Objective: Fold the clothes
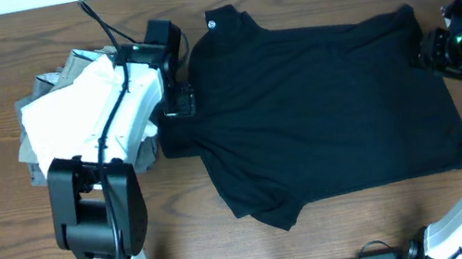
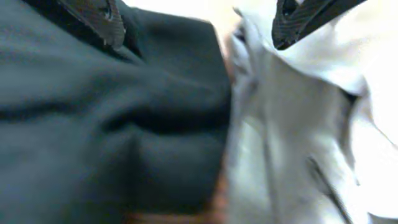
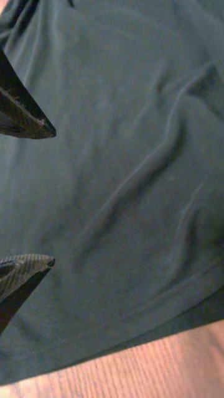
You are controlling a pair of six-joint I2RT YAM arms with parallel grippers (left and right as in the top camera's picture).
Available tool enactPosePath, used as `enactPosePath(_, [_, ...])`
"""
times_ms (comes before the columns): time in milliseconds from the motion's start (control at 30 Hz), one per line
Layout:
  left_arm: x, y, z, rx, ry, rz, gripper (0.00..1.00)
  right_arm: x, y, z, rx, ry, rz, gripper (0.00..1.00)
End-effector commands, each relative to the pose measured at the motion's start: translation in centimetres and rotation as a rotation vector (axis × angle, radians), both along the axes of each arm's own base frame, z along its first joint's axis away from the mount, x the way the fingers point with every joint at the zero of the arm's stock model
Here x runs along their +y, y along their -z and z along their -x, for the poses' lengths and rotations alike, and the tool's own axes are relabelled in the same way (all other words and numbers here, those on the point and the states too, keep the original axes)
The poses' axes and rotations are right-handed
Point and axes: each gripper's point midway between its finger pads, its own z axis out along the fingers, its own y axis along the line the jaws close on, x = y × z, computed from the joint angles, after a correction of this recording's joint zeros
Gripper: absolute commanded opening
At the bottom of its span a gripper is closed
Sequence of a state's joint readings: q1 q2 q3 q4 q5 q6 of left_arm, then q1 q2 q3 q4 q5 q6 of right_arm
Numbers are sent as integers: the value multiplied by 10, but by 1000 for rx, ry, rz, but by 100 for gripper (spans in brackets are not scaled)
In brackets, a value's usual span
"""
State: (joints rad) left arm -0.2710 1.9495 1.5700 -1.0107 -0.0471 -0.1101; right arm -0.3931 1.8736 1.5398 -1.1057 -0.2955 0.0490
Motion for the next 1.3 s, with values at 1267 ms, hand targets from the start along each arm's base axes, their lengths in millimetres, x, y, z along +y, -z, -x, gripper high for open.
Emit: enactPosePath(1267, [-89,70,202,435,274,209,58,8,16,13,68,11,-15,59])
